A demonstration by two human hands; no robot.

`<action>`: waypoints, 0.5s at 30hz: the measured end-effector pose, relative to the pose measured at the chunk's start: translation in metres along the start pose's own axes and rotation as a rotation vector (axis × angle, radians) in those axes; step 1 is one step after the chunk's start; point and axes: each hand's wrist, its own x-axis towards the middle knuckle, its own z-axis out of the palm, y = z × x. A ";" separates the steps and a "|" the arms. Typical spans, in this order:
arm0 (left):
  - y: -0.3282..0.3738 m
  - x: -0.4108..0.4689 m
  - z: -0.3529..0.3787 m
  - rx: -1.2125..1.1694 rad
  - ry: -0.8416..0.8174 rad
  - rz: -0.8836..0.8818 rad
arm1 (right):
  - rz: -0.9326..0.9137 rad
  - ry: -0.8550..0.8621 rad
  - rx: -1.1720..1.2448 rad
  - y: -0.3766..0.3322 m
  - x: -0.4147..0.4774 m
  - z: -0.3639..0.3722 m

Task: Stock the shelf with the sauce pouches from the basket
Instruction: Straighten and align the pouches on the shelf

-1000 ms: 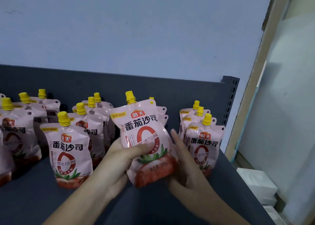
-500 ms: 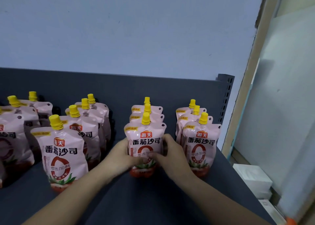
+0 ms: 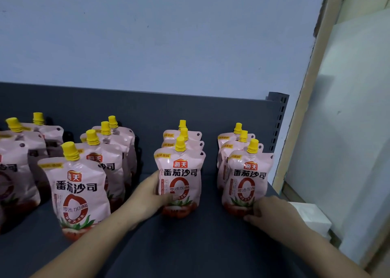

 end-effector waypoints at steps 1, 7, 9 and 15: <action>-0.001 0.000 0.000 0.005 -0.006 0.000 | -0.006 0.034 0.005 0.000 0.002 0.002; -0.002 0.001 0.000 -0.025 -0.060 0.000 | 0.019 0.122 0.133 -0.001 0.005 0.011; 0.001 0.000 0.001 -0.052 -0.081 0.005 | 0.025 0.157 0.137 -0.003 0.001 0.013; -0.002 -0.014 0.004 0.005 -0.092 0.012 | 0.016 0.191 0.097 -0.020 -0.021 0.018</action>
